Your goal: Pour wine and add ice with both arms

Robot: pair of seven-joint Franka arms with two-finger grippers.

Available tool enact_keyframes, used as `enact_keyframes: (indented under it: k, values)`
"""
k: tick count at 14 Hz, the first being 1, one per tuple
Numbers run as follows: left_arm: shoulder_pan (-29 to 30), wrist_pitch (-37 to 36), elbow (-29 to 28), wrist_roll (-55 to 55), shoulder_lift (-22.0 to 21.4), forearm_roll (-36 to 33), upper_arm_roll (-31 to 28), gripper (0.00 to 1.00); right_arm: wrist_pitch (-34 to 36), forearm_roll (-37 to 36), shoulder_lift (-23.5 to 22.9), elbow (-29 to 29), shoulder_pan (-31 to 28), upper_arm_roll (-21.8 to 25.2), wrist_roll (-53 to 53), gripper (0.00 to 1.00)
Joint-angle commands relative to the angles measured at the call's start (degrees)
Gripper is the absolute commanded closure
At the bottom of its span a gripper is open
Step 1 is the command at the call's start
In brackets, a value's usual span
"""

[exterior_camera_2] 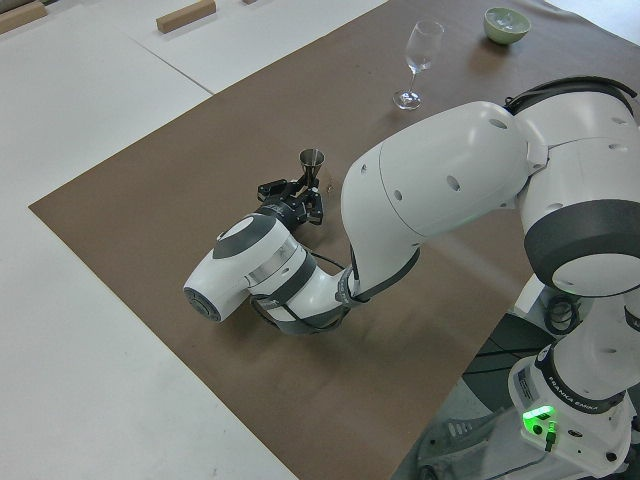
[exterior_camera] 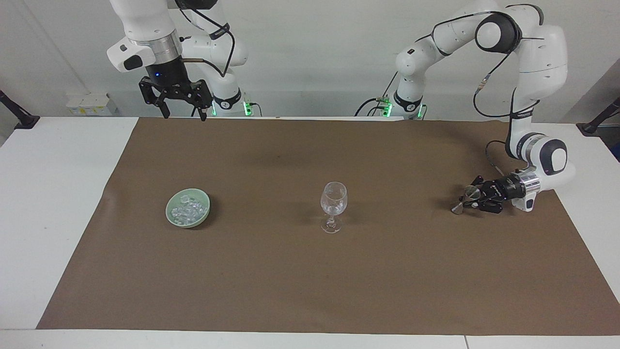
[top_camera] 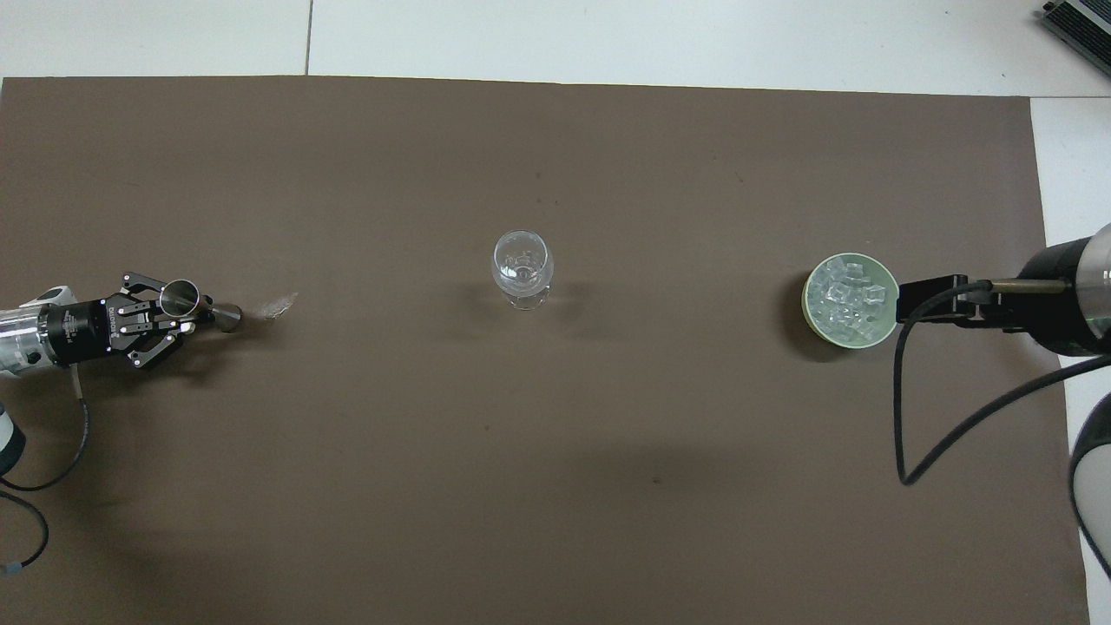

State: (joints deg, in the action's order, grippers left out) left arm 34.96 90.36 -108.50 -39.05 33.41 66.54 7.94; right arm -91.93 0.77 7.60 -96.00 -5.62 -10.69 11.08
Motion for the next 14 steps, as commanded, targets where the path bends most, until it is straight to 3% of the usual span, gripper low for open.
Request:
enact_keyframes:
  k: [1,8,14]
  values:
    - [0.72,-1.32,1.63,-0.24,1.57,-1.15,0.41,1.00,0.52,0.99,0.22,-0.07,-0.80,-0.47,0.43,0.00]
    - [0.72,-1.15,1.71,-0.24,1.66,-1.15,0.41,1.00,0.52,0.99,0.22,-0.07,-0.80,-0.39,0.43,0.00]
    - [0.81,-1.32,1.71,-0.41,1.66,-1.24,0.41,0.72,0.52,0.99,0.22,-0.07,-0.80,-0.39,0.43,0.00]
